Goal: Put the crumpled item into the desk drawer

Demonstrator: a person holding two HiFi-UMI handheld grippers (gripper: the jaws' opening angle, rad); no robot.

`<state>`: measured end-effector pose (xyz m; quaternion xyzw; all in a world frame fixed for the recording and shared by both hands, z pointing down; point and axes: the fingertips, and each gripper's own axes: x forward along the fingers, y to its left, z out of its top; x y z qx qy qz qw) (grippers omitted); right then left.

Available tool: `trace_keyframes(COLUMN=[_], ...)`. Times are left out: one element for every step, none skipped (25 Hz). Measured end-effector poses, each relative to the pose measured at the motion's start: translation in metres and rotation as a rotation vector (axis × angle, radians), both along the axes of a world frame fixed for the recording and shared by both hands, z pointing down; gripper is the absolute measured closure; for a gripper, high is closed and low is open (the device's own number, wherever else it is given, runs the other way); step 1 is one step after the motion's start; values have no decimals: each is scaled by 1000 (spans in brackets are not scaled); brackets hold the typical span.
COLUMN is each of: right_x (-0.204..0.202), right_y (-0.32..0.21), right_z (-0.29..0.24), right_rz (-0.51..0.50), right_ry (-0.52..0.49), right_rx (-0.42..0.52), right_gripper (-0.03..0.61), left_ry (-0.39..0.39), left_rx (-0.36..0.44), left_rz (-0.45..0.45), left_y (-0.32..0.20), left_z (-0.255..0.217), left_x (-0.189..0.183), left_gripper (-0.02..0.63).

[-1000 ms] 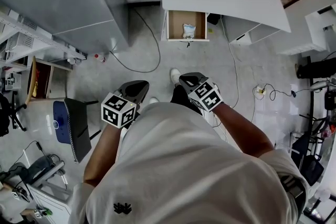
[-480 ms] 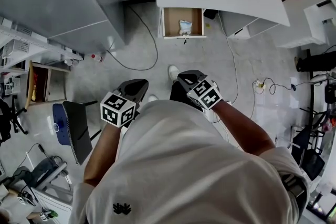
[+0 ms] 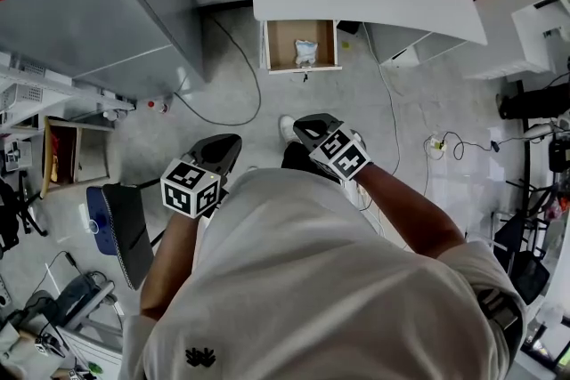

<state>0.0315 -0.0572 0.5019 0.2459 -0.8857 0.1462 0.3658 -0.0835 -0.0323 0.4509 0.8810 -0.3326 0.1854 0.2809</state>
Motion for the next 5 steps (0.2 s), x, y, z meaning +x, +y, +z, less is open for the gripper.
trace_keyframes(right_x=[3, 5, 7, 9, 11], right_y=[-6, -12, -19, -26, -34], right_z=[1, 2, 3, 4, 4], right_rz=[-3, -6, -8, -10, -12], right_ry=[1, 2, 3, 4, 5], right_rx=[-1, -1, -1, 0, 1], right_gripper=[549, 549, 551, 550, 551], left_ry=[-2, -2, -2, -2, -2], left_rx=[1, 2, 4, 5, 7], left_rz=[-3, -5, -7, -8, -10], left_y=[-6, -13, -20, -26, -34], left_z=[0, -1, -1, -1, -2], left_x=[2, 4, 6, 7, 9], left_gripper=[581, 581, 581, 581, 581])
